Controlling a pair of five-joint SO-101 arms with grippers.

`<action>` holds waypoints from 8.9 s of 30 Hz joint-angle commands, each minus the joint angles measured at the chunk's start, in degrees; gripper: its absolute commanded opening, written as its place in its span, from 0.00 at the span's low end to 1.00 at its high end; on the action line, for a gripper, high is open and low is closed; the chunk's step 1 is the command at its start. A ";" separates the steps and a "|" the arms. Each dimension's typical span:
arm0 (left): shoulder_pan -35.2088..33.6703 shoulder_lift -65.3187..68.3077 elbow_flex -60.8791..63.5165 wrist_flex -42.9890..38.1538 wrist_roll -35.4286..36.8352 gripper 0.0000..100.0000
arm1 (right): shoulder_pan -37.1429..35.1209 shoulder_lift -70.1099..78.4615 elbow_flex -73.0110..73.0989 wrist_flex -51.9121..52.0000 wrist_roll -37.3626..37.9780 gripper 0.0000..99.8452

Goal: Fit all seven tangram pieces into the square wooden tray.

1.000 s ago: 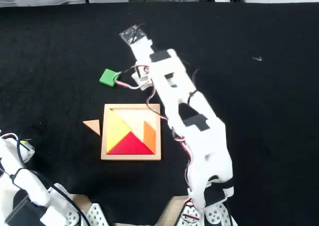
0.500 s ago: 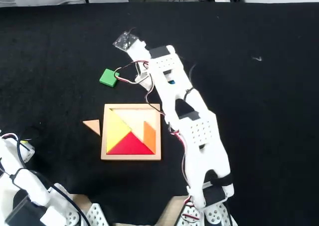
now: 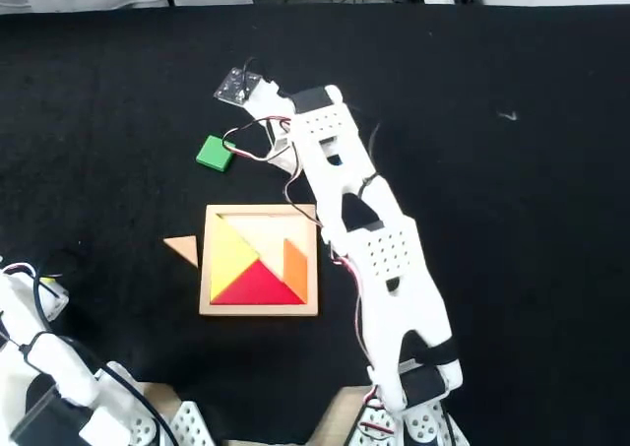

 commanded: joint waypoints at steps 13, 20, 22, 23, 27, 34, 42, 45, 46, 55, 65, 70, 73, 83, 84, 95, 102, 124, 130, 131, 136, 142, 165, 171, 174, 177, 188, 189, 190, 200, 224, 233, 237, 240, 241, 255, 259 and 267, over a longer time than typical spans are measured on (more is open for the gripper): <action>0.84 -1.05 -0.40 -0.97 -0.53 0.18 | -0.09 4.62 -14.29 10.11 -0.62 0.13; 0.84 -1.05 -0.40 -0.97 -0.53 0.18 | 0.00 6.11 -23.52 16.35 -3.87 0.12; 0.84 -1.05 -0.40 -0.97 -0.53 0.18 | 0.00 6.37 -26.15 18.81 -3.87 0.12; 0.84 -1.05 -0.40 -0.97 -0.53 0.18 | -0.09 6.46 -27.74 20.13 -3.87 0.12; 0.84 -1.05 -0.40 -0.97 -0.53 0.18 | -0.09 6.20 -35.47 26.64 -4.75 0.12; 0.84 -1.05 -0.40 -0.97 -0.53 0.18 | 1.93 6.02 -39.78 26.73 -12.13 0.12; 0.84 -1.05 -0.40 -0.97 -0.53 0.18 | 1.76 -4.35 -27.82 26.73 -14.86 0.12; 0.84 -1.05 -0.40 -0.97 -0.53 0.18 | 1.67 -13.67 -18.07 26.55 -17.41 0.12; 0.84 -1.05 -0.40 -0.97 -0.53 0.18 | 1.67 -17.01 -14.29 26.55 -18.20 0.12; 0.84 -1.05 -0.40 -0.97 -0.53 0.18 | 0.88 -43.12 21.85 21.98 -26.99 0.13; 0.84 -1.05 -0.40 -0.97 -0.53 0.18 | -7.47 -64.48 67.03 -9.14 -27.78 0.13; 0.84 -1.05 -0.40 -0.97 -0.53 0.18 | -7.82 -61.14 69.67 -12.66 -35.08 0.13; 0.84 -1.05 -0.40 -0.97 -0.53 0.18 | -9.58 -58.51 69.76 -13.19 -36.22 0.13; 0.84 -1.05 -0.40 -0.97 -0.53 0.18 | -10.46 -53.85 70.02 -14.68 -36.48 0.13; 0.84 -1.05 -0.40 -0.97 -0.53 0.18 | -10.46 -53.67 70.02 -14.77 -36.48 0.14; 0.84 -1.05 -0.40 -0.97 -0.53 0.18 | -10.37 -50.51 69.85 -16.70 -37.63 0.20; 0.84 -1.05 -0.40 -0.97 -0.53 0.18 | -10.37 -50.51 69.93 -16.70 -37.71 0.24; 1.89 -1.05 -0.31 -0.97 -0.53 0.18 | -12.22 -60.09 71.16 -22.86 -32.44 0.03; 1.71 -1.05 -0.31 -0.97 -0.53 0.18 | -15.30 -50.77 67.21 -24.70 -32.44 0.01; 1.71 -1.05 -0.31 -0.97 -0.53 0.18 | -15.74 -48.66 65.63 -23.82 -32.44 0.01; 1.71 -1.05 -0.31 -0.97 -0.53 0.18 | -15.82 -42.07 59.21 -18.37 -32.70 0.01; 1.71 -0.97 -0.31 -0.97 -0.53 0.18 | -11.87 -41.36 60.88 -17.49 -32.79 0.01; 1.71 -0.97 -0.31 -0.97 -0.53 0.18 | -12.92 -49.36 71.69 -17.23 -32.44 0.01; 1.80 -0.97 -0.31 -0.88 -0.53 0.18 | -13.10 -50.33 71.52 -16.97 -32.35 0.01; 2.59 -1.58 -0.48 0.00 -0.53 0.19 | -13.27 -55.34 71.34 -15.74 -32.35 0.01; 6.20 -1.67 -3.65 4.66 -1.14 0.19 | -12.92 -63.08 72.40 -14.24 -32.35 0.01; 38.37 -0.88 -31.78 30.15 -10.20 0.18 | 4.75 -78.11 87.34 -28.40 -32.88 0.01; 40.31 -0.79 -32.13 28.40 -10.20 0.15 | 6.33 -77.67 88.40 -30.86 -32.88 0.01; 42.33 -0.62 -31.69 25.67 -10.20 0.12 | 7.47 -77.14 89.45 -33.14 -32.97 0.01; 49.45 11.78 -28.62 12.75 -10.20 0.03 | 8.97 -71.25 91.03 -41.85 -32.62 0.01; 58.33 25.58 -28.53 28.22 -17.23 0.03 | 8.97 -70.81 91.30 -42.99 -32.44 0.01; 54.64 9.49 -26.95 30.33 -17.49 0.03 | 8.97 -70.81 91.38 -42.99 -32.44 0.01; 53.85 2.64 -27.12 35.34 -17.67 0.03 | 8.97 -70.81 91.38 -42.99 -32.44 0.01; 61.76 -3.25 -27.47 42.90 -22.86 0.03 | 8.97 -70.81 91.38 -42.99 -32.44 0.01; 64.48 -5.19 -27.03 44.48 -24.62 0.03 | 8.97 -70.81 91.38 -42.99 -32.44 0.01; 59.03 -7.65 -15.52 32.88 -59.78 0.24 | 8.97 -70.81 91.47 -42.90 -32.44 0.01; 57.45 -5.27 -14.11 25.93 -60.31 0.24 | 8.97 -70.81 91.47 -42.90 -32.44 0.01; 59.38 0.53 -14.11 24.62 -67.96 0.24 | 8.97 -70.81 91.47 -42.90 -32.35 0.01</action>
